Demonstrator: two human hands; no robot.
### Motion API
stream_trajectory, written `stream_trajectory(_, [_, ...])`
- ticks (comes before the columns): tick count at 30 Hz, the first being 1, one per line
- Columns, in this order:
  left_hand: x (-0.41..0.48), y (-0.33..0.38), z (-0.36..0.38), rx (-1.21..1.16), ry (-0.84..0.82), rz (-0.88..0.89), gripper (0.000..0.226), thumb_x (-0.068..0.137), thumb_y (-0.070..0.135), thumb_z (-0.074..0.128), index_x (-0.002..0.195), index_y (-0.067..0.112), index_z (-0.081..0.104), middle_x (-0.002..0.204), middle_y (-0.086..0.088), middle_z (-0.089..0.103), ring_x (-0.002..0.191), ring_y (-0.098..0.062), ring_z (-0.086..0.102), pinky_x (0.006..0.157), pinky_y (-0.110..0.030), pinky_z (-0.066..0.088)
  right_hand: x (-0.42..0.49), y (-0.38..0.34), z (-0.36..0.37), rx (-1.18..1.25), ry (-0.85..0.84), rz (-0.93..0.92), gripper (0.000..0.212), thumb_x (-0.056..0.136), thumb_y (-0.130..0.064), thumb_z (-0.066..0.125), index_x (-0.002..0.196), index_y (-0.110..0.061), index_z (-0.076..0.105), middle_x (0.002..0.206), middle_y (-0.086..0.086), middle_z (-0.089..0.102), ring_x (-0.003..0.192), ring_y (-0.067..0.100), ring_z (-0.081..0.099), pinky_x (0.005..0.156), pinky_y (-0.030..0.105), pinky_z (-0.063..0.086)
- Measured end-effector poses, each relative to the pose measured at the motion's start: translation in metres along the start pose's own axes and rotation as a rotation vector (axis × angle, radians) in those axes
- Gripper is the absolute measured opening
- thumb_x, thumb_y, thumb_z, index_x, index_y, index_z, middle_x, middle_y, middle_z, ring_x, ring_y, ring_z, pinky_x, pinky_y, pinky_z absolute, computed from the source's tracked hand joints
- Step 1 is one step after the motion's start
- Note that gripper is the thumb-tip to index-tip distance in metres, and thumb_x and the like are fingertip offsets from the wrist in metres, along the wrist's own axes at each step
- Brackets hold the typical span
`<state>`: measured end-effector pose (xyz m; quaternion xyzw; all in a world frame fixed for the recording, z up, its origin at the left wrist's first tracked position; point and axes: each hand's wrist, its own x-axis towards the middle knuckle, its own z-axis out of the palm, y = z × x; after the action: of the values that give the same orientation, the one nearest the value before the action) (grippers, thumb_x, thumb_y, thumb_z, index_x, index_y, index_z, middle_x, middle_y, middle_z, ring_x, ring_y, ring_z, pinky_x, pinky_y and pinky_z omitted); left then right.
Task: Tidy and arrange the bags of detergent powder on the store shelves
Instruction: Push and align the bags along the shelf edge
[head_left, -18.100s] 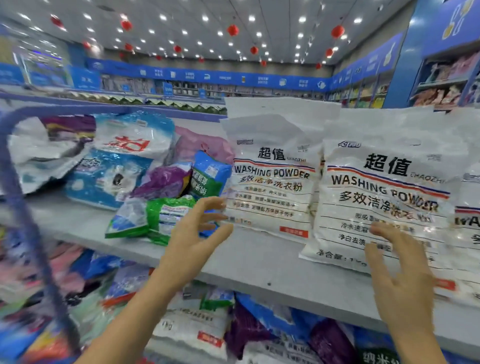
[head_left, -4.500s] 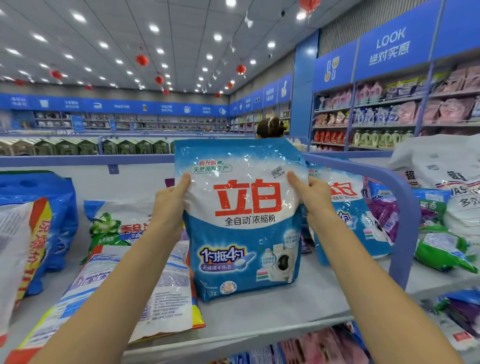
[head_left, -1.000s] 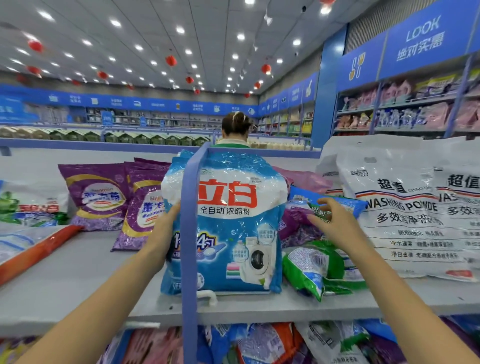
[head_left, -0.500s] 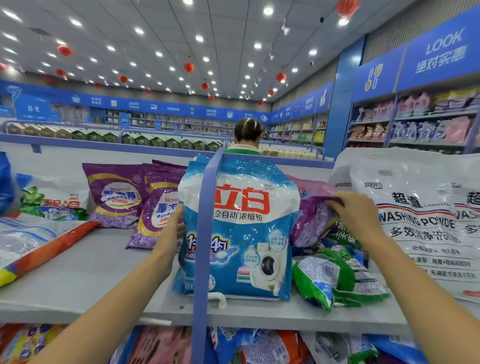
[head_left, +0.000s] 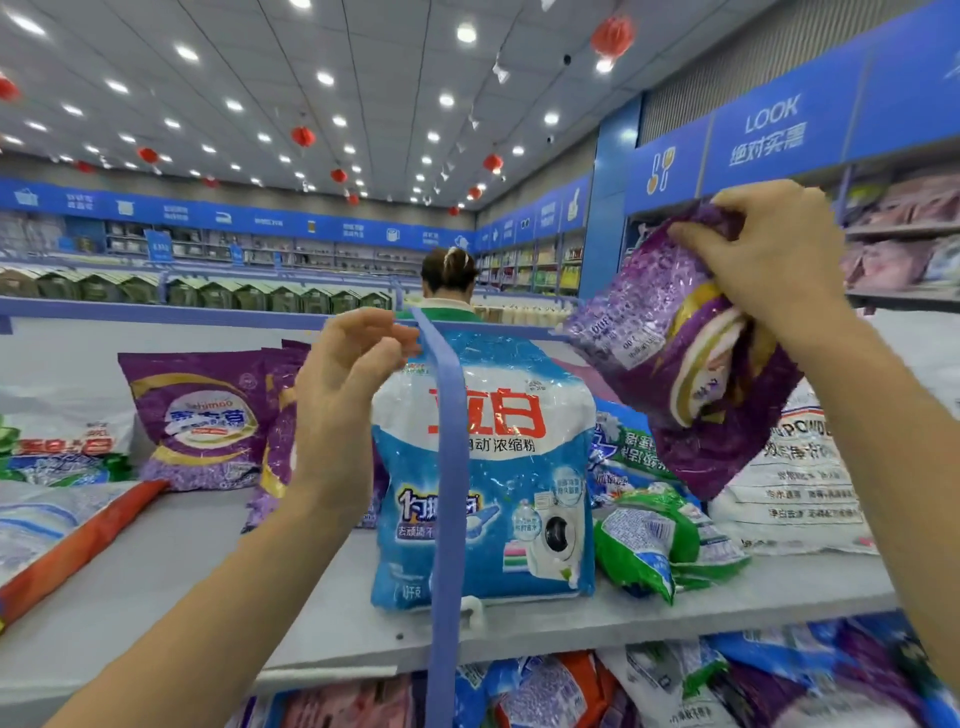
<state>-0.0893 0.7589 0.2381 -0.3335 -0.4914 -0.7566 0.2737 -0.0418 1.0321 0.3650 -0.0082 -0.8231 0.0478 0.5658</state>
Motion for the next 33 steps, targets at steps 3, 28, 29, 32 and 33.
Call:
stream_trajectory(3, [0.0, 0.013, 0.005, -0.029, -0.24, -0.035, 0.062, 0.06, 0.057, 0.077, 0.11, 0.027, 0.055, 0.103, 0.01, 0.068, 0.103, -0.013, 0.065, 0.081, -0.023, 0.051, 0.003, -0.044, -0.008, 0.134, 0.018, 0.053, 0.048, 0.085, -0.04, 0.063, 0.052, -0.014, 0.039, 0.05, -0.003, 0.035, 0.055, 0.021, 0.034, 0.053, 0.035, 0.019])
stream_trajectory(28, [0.005, 0.01, -0.18, -0.236, 0.612, -0.664, 0.064, 0.084, 0.041, 0.066, 0.134, 0.009, 0.044, 0.117, -0.008, 0.062, 0.077, -0.014, 0.062, 0.042, -0.03, 0.054, -0.14, -0.261, 0.111, 0.694, -0.329, 0.385, 0.043, 0.088, -0.04, 0.06, 0.122, -0.019, 0.045, 0.107, -0.003, 0.056, 0.082, 0.011, 0.058, 0.075, 0.036, 0.049])
stream_trajectory(29, [0.004, 0.01, -0.182, -0.234, 0.629, -0.657, 0.067, 0.083, 0.041, 0.066, 0.137, 0.01, 0.04, 0.121, -0.008, 0.061, 0.079, -0.014, 0.062, 0.043, -0.03, 0.054, -0.146, -0.266, 0.117, 0.84, -0.405, 0.495, 0.032, 0.09, -0.04, 0.057, 0.113, -0.019, 0.049, 0.099, -0.002, 0.058, 0.072, 0.01, 0.058, 0.072, 0.037, 0.051])
stream_trajectory(32, [0.003, 0.01, -0.186, -0.265, 0.615, -0.671, 0.066, 0.085, 0.039, 0.065, 0.137, 0.009, 0.037, 0.116, -0.007, 0.062, 0.077, -0.014, 0.062, 0.05, -0.037, 0.057, -0.163, -0.285, 0.14, 0.95, -0.344, 0.566, 0.032, 0.094, -0.034, 0.052, 0.068, -0.016, 0.049, 0.065, 0.003, 0.049, 0.059, 0.017, 0.046, 0.058, 0.037, 0.044])
stream_trajectory(33, [0.003, 0.011, -0.187, -0.285, 0.61, -0.674, 0.06, 0.086, 0.038, 0.064, 0.132, 0.009, 0.04, 0.11, -0.006, 0.062, 0.077, -0.014, 0.063, 0.055, -0.04, 0.057, -0.165, -0.288, 0.147, 0.929, -0.295, 0.579, 0.039, 0.095, -0.032, 0.05, 0.061, -0.015, 0.044, 0.06, 0.003, 0.043, 0.059, 0.017, 0.04, 0.056, 0.034, 0.036])
